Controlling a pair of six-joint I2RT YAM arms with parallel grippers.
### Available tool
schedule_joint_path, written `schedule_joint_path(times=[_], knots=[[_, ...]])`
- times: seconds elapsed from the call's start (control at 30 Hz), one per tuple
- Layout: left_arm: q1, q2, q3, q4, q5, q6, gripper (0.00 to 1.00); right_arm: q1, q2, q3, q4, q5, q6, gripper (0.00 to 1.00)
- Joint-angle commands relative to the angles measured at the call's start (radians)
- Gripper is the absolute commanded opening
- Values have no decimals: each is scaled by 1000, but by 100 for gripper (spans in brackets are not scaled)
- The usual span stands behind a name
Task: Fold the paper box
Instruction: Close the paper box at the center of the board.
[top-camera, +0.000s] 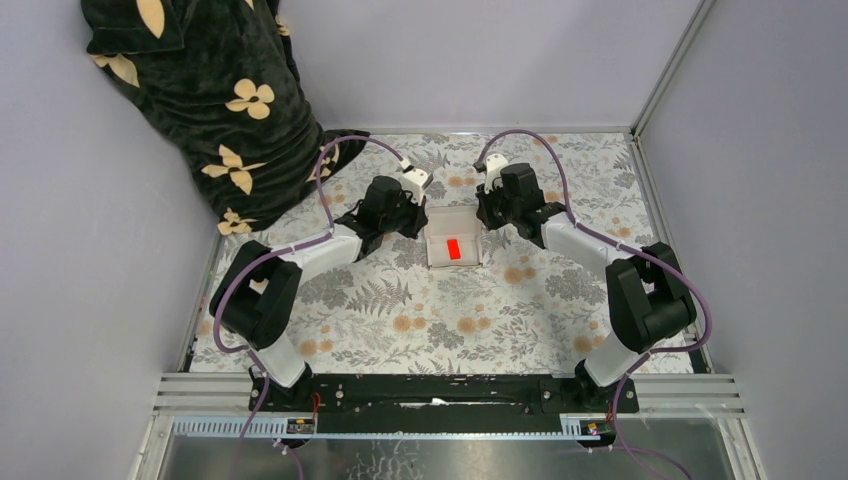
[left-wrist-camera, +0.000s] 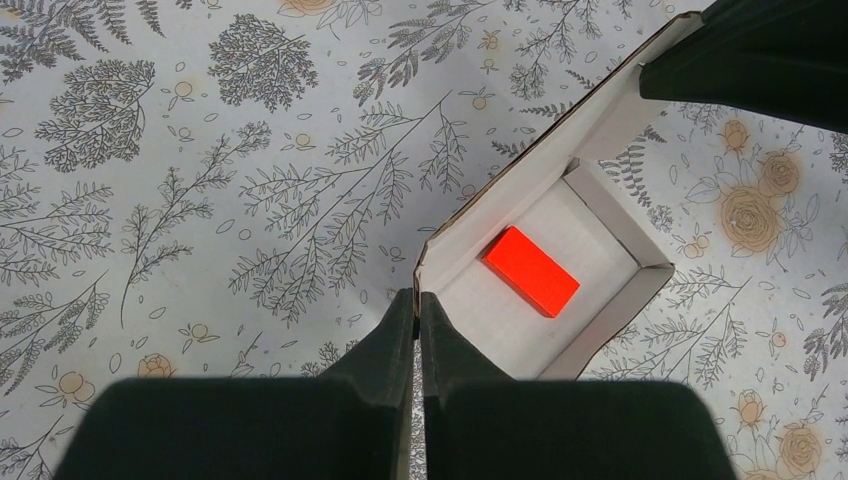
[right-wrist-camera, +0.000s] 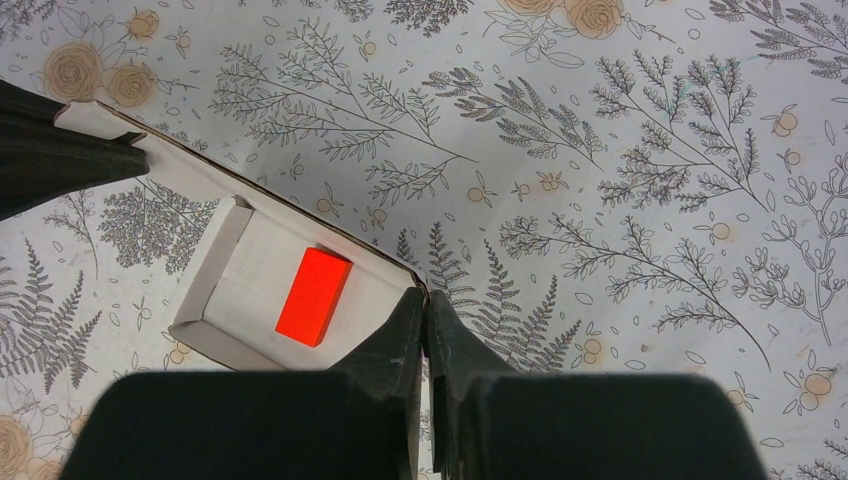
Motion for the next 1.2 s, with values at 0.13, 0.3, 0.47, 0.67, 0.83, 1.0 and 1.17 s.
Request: schedule_joint_path(times=[0.13, 0.3, 0.47, 0.67, 0.83, 1.0, 1.17], knots=[[-26, 24, 51, 8, -57, -13, 3, -3, -3, 29, 24, 25, 22, 0], [-55, 39, 74, -8, -115, -16, 1, 13, -1, 32, 17, 73, 24, 0], [-77, 49, 81, -11, -160, -33, 0, 38, 0, 32, 21, 134, 38, 0], [-89, 51, 93, -10, -206, -50, 0, 59, 8, 34, 36, 208, 55, 0], [-94, 65, 120, -2, -276, -74, 0, 73, 9, 40, 76, 267, 76, 0], [-105, 103, 173, -1, -318, -93, 0, 85, 20, 52, 121, 317, 94, 0], [-123, 150, 208, 13, -394, -106, 0, 98, 51, 49, 170, 372, 109, 0]])
